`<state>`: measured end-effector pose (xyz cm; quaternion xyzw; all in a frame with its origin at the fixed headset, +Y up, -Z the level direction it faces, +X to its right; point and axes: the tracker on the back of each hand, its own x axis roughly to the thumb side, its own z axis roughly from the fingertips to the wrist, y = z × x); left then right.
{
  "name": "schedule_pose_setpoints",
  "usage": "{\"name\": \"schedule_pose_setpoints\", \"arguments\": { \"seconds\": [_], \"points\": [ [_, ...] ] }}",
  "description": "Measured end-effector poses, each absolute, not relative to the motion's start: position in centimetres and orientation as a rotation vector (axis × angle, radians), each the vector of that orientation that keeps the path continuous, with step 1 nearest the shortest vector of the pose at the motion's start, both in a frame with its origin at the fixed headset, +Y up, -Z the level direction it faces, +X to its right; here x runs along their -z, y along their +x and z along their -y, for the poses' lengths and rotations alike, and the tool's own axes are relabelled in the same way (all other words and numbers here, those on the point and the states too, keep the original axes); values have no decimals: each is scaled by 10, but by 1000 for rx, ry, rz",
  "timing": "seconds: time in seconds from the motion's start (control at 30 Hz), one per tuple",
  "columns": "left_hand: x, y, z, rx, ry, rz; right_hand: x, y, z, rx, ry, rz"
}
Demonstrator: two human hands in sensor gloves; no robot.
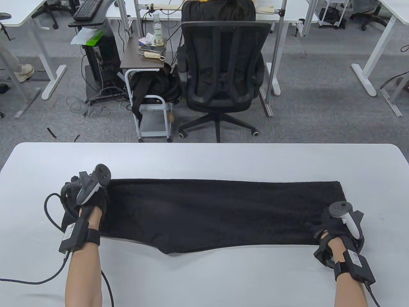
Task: Fold trousers
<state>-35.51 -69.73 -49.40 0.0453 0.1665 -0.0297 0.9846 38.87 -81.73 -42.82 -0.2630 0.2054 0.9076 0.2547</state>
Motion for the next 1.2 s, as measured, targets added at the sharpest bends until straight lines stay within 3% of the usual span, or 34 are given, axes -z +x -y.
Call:
{"name": "schedule_pose_setpoints", "arguments": {
  "seconds": [0.13,0.37,0.53,0.8,0.97,1.07,1.1,1.2],
  "points": [
    [489,-336,721,74,-48,-280,427,388,816,-2465,-726,-561],
    [466,-279,763,-169,-363,-108,428,381,808,-2527,-750,-552],
    [454,-256,792,-84,-578,-111,421,372,806,-2534,-681,-511],
    [434,-257,794,-48,-613,-120,406,380,799,-2542,-742,-673],
    [425,-258,791,-64,-602,-102,397,379,777,-2600,-775,-770],
    [423,-254,787,-65,-573,-88,394,383,768,-2591,-801,-719],
    [421,-248,785,-80,-551,-70,394,385,768,-2590,-818,-604],
    [414,-224,779,-112,-535,9,391,386,771,-2600,-866,-508]
  ]
}}
